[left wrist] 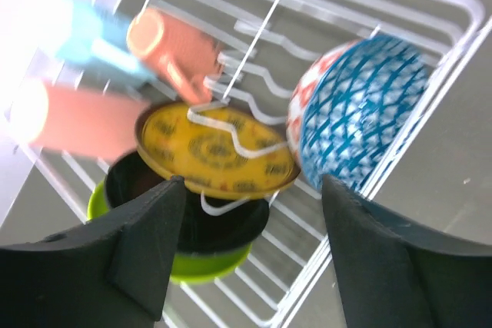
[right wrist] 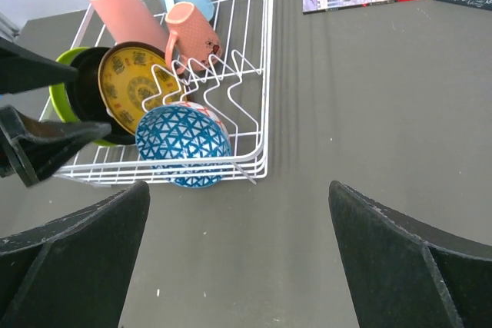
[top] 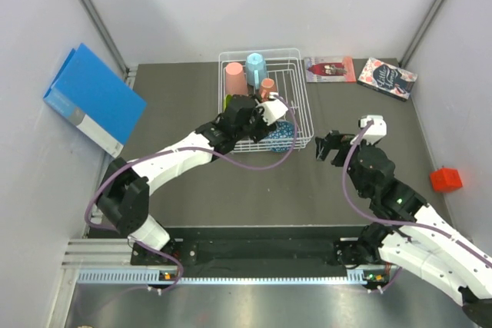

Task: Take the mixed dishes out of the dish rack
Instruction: Pick up the bowl from the dish rack.

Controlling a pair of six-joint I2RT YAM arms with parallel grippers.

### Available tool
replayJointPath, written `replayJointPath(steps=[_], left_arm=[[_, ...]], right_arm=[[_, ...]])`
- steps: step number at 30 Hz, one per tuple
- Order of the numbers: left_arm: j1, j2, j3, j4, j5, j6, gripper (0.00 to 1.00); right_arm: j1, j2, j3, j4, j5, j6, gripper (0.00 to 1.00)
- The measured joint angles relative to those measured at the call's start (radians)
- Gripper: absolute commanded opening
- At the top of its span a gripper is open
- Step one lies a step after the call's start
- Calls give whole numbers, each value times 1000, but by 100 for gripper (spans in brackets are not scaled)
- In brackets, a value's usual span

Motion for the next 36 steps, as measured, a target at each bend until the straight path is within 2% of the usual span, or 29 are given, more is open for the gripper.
replayJointPath(steps=[2, 11, 15, 23, 29, 32, 35, 36], left_arm=[[5, 3, 6, 12, 50, 20, 53], [12, 70, 62, -11, 219, 66, 53], [12, 88, 62, -6, 234, 73, 54], [12, 204, 68, 36, 195, 80, 46], [16, 261, 77, 113, 140, 75, 30], [16, 278, 72, 148, 121, 72, 29], [15, 284, 63, 176, 113, 71, 19], [14, 286, 61, 184, 107, 69, 9]], right_arm=[[0, -10, 0, -3, 0, 1, 100], [0, -15, -1, -17, 0, 13, 100], [0, -10, -1, -17, -1, 16, 99], [0, 7, -2, -17, -3, 23, 100], [0, 15, -3, -17, -3, 23, 100], [0, 17, -3, -17, -3, 23, 100], [0, 26, -3, -16, -2, 23, 100], [0, 29, -3, -15, -2, 23, 100]])
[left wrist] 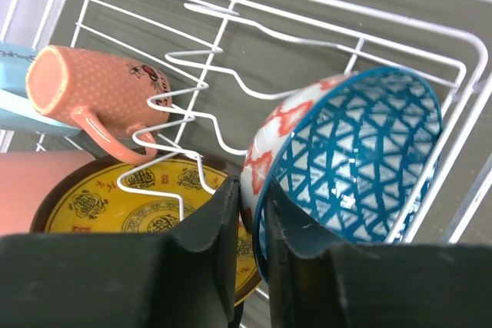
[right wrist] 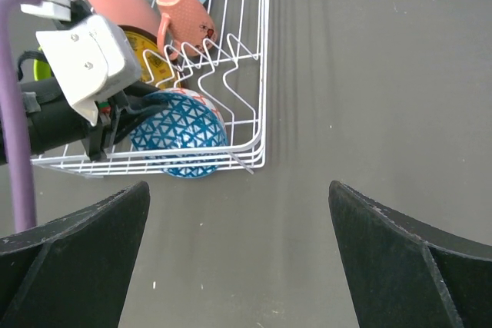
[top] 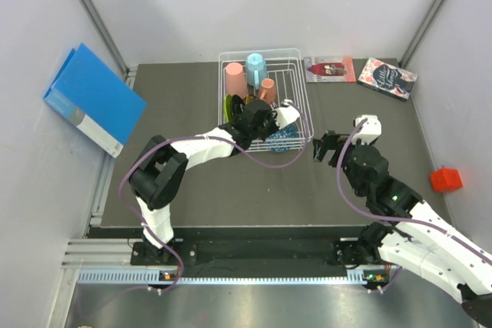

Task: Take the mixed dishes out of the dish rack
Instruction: Pick up the bowl from the dish rack.

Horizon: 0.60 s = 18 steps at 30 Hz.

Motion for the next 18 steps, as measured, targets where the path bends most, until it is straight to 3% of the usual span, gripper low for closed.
replayJointPath(steps=[3, 18], left_arm=[[-5, 1, -1, 13, -27, 2, 0], [-8, -35, -54, 39, -63, 58, 0]], right_arm=[[0, 21, 0, 1, -1, 0, 100], [0, 35, -14, 11, -2, 16, 100]])
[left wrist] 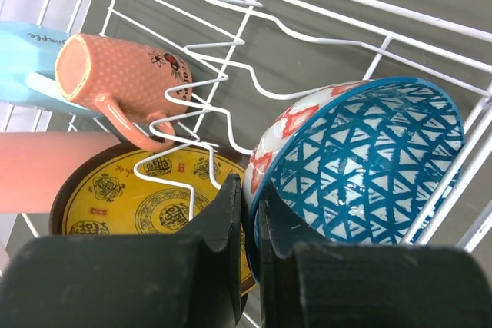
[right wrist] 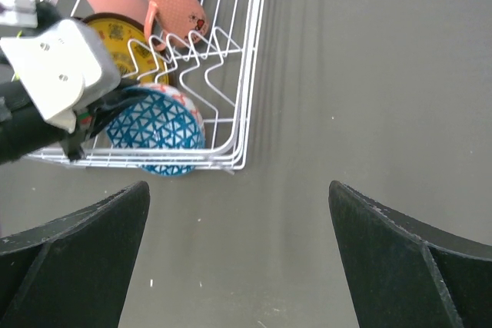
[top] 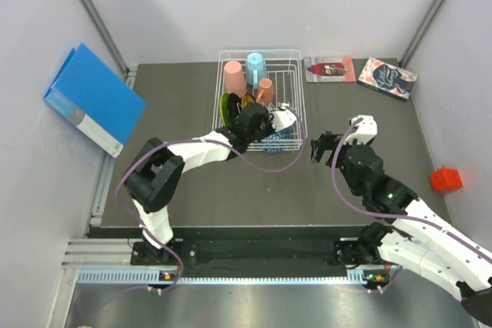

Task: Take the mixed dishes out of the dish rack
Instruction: Pick up the bowl from the dish rack.

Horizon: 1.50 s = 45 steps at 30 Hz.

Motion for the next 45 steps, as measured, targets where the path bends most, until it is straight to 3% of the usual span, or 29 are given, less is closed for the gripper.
replayJointPath(steps=[6, 16, 21, 28, 35, 39, 42, 45], left_arm=[[-39, -67, -140, 122, -69, 3, 0], [-139, -76, -322, 522, -279, 85, 0], [-177, -32, -354, 701, -395, 171, 0], [-193, -41, -364, 777, -422, 216, 0], [-192, -151, -365, 721, -406, 193, 0], [-192, -244, -318, 591, -421, 118, 0], [-192, -276, -175, 389, -472, -23, 0], [-179, -254, 138, -2, -476, -265, 0]], right_arm=[[0, 18, -12, 16, 0, 34, 100], [0, 98, -10, 22, 0, 78, 100], [0, 95, -10, 27, 0, 90, 100], [0, 63, -10, 26, 0, 102, 100], [0, 53, 32, -1, -21, 122, 100], [0, 36, 92, -31, -24, 125, 100], [0, 24, 147, -53, -20, 124, 94], [0, 31, 215, -85, -8, 120, 87]])
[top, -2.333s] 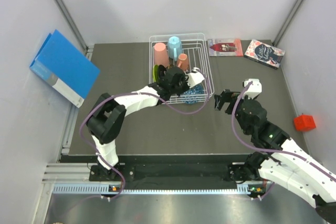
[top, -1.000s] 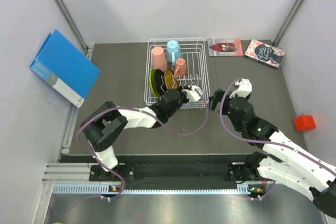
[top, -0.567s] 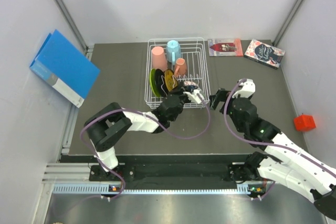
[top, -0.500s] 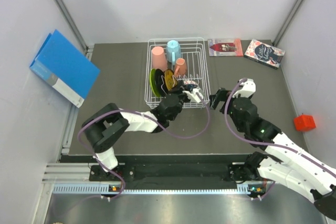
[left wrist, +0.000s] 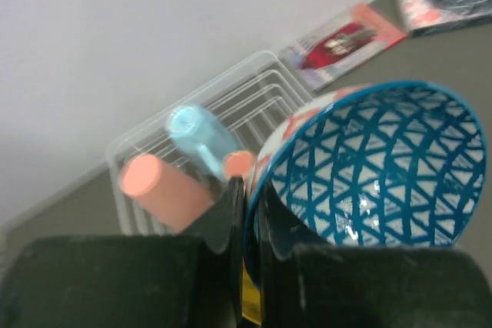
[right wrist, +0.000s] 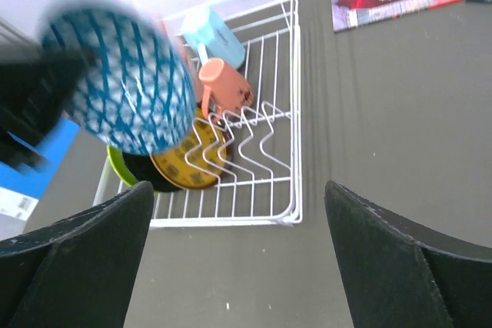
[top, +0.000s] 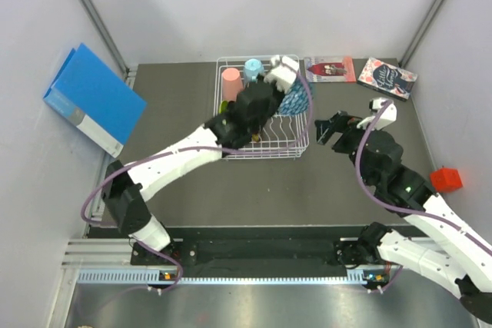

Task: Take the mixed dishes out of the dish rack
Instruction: Pick up the bowl from the dish rack.

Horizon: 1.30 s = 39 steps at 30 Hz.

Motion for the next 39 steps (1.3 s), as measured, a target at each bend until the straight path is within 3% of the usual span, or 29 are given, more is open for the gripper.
replayJointPath(steps=[2, 5, 8, 14, 19, 26, 32, 39], left_arm=[[10, 52, 245, -222, 43, -171, 0], [23, 104, 470, -421, 149, -378, 0], [23, 108, 529, -572, 266, -552, 0], [45, 151, 537, -753, 335, -757, 0], [50, 163, 537, -888, 338, -820, 0], [22, 162, 466, -929, 350, -839, 0], [14, 162, 423, -934, 370, -845, 0], [15, 161, 409, -926, 365, -849, 0]], right_arm=[[0, 23, 53, -23, 10, -9, 84], [0, 65, 115, -51, 18, -19, 82], [0, 117, 170, -83, 25, -32, 82], [0, 138, 179, -211, 56, -51, 83], [-6, 174, 241, -255, 102, -60, 84], [-6, 186, 280, -181, 74, -45, 82], [-13, 301, 339, -188, 9, -41, 63], [-13, 385, 343, -238, -60, -31, 54]])
